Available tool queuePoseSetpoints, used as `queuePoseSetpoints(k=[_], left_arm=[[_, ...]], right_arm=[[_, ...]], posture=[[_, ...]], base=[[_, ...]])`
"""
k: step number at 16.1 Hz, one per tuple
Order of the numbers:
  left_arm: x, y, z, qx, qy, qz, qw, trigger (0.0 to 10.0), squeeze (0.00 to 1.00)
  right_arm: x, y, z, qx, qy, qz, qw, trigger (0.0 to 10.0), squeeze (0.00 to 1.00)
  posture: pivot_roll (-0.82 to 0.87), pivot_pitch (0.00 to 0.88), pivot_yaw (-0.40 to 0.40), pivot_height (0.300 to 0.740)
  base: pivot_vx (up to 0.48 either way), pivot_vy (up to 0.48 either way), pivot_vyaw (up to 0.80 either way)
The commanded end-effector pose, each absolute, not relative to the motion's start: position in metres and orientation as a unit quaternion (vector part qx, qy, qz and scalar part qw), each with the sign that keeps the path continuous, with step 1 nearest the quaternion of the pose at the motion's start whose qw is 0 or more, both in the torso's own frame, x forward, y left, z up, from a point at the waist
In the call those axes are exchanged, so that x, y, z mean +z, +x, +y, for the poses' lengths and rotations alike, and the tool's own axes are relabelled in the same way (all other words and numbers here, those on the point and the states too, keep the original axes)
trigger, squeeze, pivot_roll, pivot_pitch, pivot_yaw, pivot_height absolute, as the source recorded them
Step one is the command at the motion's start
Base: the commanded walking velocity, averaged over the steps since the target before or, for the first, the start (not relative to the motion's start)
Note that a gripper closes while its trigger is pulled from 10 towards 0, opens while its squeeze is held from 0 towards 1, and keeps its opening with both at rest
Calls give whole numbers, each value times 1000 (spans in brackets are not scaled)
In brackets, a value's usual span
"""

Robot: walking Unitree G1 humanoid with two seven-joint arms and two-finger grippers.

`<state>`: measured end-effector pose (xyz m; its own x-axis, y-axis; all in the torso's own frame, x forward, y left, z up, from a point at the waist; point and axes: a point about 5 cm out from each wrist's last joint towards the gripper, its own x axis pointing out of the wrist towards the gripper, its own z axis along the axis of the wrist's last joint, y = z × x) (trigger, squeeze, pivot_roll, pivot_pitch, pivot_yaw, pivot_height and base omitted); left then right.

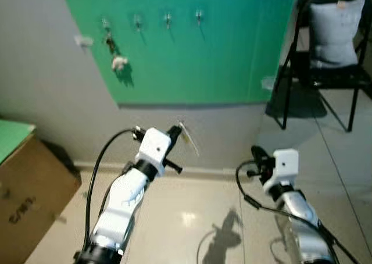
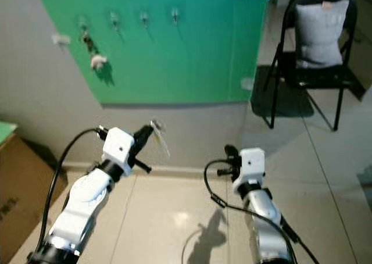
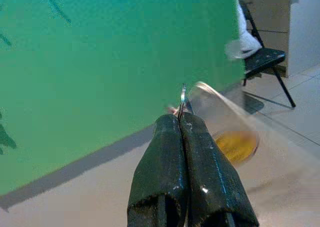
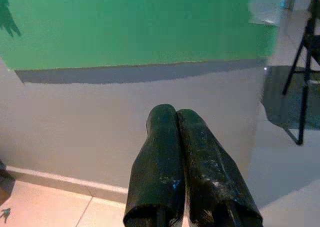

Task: Hang keys on a hook

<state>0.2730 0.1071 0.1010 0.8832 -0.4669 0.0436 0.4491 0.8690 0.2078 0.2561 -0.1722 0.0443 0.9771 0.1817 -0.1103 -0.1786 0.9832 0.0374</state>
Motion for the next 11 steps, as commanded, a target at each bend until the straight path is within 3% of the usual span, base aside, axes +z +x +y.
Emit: queuePoseSetpoints(k=[1,8,11], left_arm=[[100,275,120,-214,94,-36,972,0,0],[103,273,123,-192,98,-44,975,0,0],[112,282,127,-166,87,-35,982,0,0]], right_arm=[[48,257,-164,101,15,45,994,10000,0],[45,255,-165,102,14,49,993,10000,0],[43,253,-165,105,14,54,993,10000,0]], posture=[[-235,0,118,740],[-230,0,114,740],[-227,0,113,740]], base=[[461,0,0],[461,0,0],[0,0,0]])
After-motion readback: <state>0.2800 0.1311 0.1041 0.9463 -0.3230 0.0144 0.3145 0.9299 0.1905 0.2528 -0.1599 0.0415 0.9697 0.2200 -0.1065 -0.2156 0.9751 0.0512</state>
